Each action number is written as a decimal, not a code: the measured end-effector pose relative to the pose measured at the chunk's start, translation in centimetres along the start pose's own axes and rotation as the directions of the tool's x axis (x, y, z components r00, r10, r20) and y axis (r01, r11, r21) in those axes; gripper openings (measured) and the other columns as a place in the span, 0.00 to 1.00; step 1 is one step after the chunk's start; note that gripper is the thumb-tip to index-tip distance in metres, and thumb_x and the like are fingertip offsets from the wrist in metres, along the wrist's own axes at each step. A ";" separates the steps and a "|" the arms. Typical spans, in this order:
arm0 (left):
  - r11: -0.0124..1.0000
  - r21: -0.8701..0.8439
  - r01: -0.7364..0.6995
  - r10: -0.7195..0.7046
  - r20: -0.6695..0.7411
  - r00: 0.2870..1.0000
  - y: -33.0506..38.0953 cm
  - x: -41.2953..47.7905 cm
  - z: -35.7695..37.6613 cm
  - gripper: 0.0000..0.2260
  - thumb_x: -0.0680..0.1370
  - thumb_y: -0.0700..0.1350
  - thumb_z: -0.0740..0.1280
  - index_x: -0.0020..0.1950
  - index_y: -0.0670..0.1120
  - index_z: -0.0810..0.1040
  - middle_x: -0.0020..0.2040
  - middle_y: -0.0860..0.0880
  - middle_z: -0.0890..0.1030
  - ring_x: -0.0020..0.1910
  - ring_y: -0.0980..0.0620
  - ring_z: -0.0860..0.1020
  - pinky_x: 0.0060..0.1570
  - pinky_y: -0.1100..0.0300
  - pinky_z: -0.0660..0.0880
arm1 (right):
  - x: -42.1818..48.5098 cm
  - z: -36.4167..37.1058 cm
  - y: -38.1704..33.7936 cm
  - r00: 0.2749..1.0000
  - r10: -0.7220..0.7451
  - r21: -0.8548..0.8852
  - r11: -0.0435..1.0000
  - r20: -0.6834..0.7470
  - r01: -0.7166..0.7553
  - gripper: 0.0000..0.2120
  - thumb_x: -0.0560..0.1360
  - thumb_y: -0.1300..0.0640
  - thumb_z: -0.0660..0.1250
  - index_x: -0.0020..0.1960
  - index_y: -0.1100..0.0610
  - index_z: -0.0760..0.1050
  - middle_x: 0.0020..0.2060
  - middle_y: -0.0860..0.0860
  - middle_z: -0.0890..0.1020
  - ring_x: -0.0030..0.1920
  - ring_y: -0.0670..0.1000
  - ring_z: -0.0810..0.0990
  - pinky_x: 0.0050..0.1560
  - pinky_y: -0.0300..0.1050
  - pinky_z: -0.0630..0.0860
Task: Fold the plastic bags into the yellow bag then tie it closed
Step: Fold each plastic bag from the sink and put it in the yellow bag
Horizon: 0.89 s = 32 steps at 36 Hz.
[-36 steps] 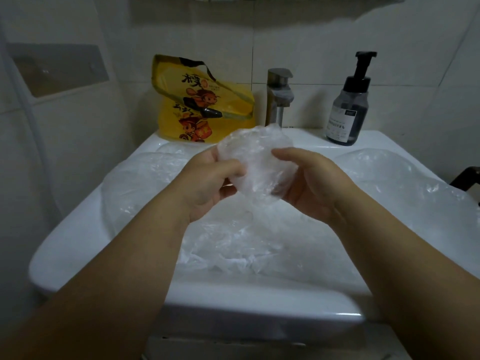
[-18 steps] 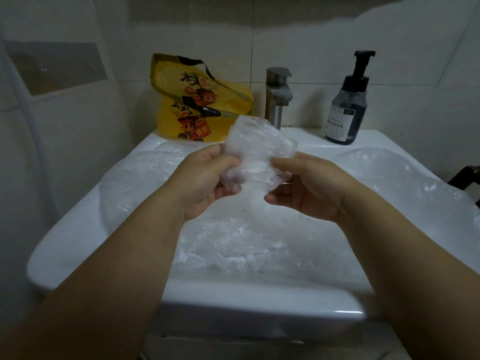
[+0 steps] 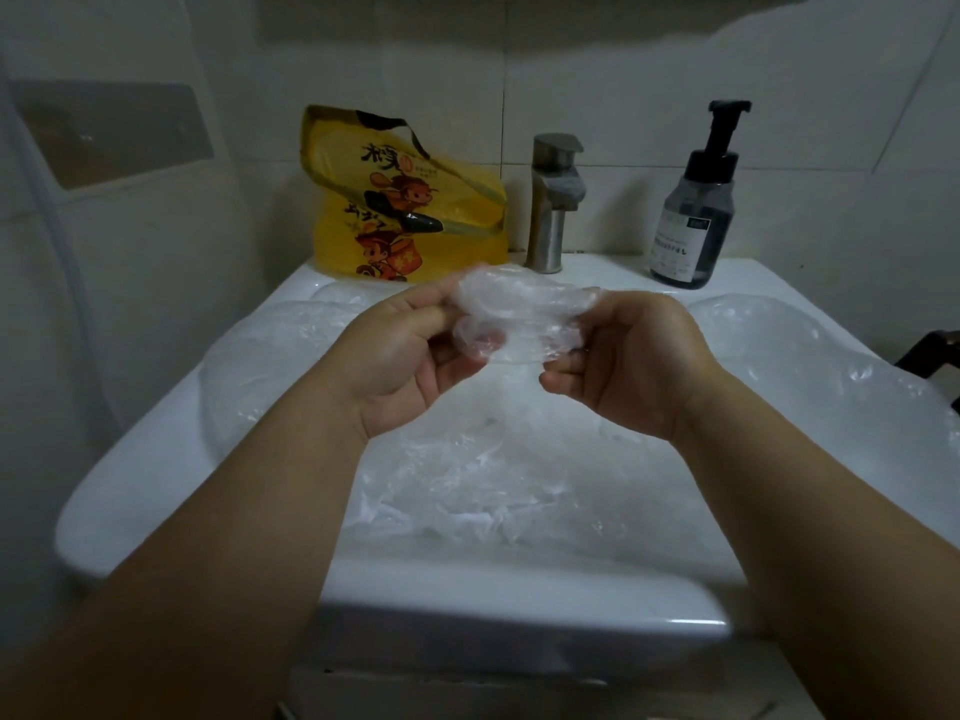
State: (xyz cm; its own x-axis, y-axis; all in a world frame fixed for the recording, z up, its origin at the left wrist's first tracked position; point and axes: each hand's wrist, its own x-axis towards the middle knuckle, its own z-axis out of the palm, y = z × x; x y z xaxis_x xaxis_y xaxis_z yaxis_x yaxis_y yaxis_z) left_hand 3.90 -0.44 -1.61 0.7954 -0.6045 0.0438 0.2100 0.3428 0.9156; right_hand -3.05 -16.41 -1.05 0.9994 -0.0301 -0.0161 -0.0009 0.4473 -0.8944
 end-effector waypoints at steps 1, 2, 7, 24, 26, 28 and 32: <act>1.000 -0.003 0.003 -0.003 0.000 1.000 0.0 0.0 0.0 0.15 0.81 0.33 0.56 0.59 0.45 0.78 0.37 0.47 0.84 0.34 0.55 0.83 0.31 0.66 0.79 | -0.1 0.0 -0.1 1.000 0.010 0.003 1.000 0.001 -0.010 0.17 0.69 0.61 0.53 0.30 0.60 0.78 0.26 0.56 0.74 0.26 0.53 0.73 0.29 0.42 0.77; 1.000 -0.003 0.011 -0.011 -0.002 1.000 0.0 -0.1 -0.1 0.15 0.81 0.34 0.56 0.60 0.45 0.78 0.38 0.47 0.84 0.34 0.55 0.83 0.32 0.66 0.79 | -0.1 -0.1 -0.2 1.000 0.006 -0.006 1.000 -0.013 -0.006 0.19 0.70 0.58 0.54 0.26 0.59 0.78 0.26 0.56 0.75 0.26 0.54 0.74 0.30 0.42 0.77; 0.991 0.027 0.130 -0.131 0.006 0.991 0.3 -0.1 -0.4 0.13 0.79 0.51 0.60 0.58 0.48 0.79 0.47 0.41 0.84 0.41 0.44 0.84 0.39 0.56 0.81 | 0.2 -0.6 0.2 0.966 -0.125 -0.316 0.947 -0.226 0.049 0.23 0.77 0.41 0.60 0.39 0.61 0.76 0.34 0.55 0.78 0.32 0.51 0.79 0.32 0.43 0.79; 0.986 0.167 0.006 0.001 -0.042 0.999 -0.5 -0.1 0.0 0.17 0.73 0.28 0.67 0.58 0.43 0.77 0.52 0.43 0.83 0.45 0.52 0.84 0.41 0.63 0.80 | 0.4 -0.9 0.5 0.989 -0.018 -0.251 0.968 -0.143 -0.019 0.16 0.75 0.58 0.68 0.62 0.59 0.73 0.54 0.54 0.81 0.54 0.55 0.81 0.53 0.49 0.79; 0.971 0.237 0.027 -0.021 -0.031 0.999 -0.6 -0.1 -0.1 0.18 0.72 0.29 0.68 0.58 0.45 0.77 0.54 0.44 0.82 0.49 0.51 0.83 0.43 0.61 0.81 | 0.2 -0.8 0.4 0.988 -0.084 -0.251 0.967 -0.131 0.049 0.08 0.77 0.60 0.65 0.56 0.59 0.76 0.48 0.53 0.84 0.48 0.52 0.83 0.50 0.46 0.80; 0.942 0.330 0.060 -0.054 -0.026 0.998 -0.7 -0.1 -0.1 0.22 0.68 0.37 0.73 0.60 0.47 0.75 0.56 0.46 0.81 0.54 0.51 0.81 0.51 0.56 0.81 | 0.2 -0.9 0.3 0.982 -0.129 -0.280 0.956 -0.140 0.086 0.05 0.77 0.61 0.65 0.52 0.58 0.76 0.46 0.53 0.84 0.46 0.52 0.84 0.47 0.43 0.81; 0.940 0.331 0.090 -0.089 -0.016 0.996 -0.6 -0.2 0.0 0.21 0.64 0.51 0.73 0.54 0.46 0.79 0.48 0.49 0.84 0.49 0.53 0.82 0.50 0.56 0.80 | 0.2 -1.1 0.5 0.977 -0.173 -0.298 0.946 -0.125 0.129 0.03 0.76 0.64 0.66 0.48 0.57 0.76 0.42 0.52 0.84 0.45 0.53 0.85 0.45 0.43 0.82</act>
State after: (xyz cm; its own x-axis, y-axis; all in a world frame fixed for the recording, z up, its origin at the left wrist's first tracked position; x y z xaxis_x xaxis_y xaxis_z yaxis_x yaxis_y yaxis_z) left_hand 3.61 -0.60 -2.18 0.7828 -0.6207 -0.0446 0.0807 0.0302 0.9963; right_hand -2.87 -17.14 -1.99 0.9724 -0.2182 0.0829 0.1179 0.1526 -0.9812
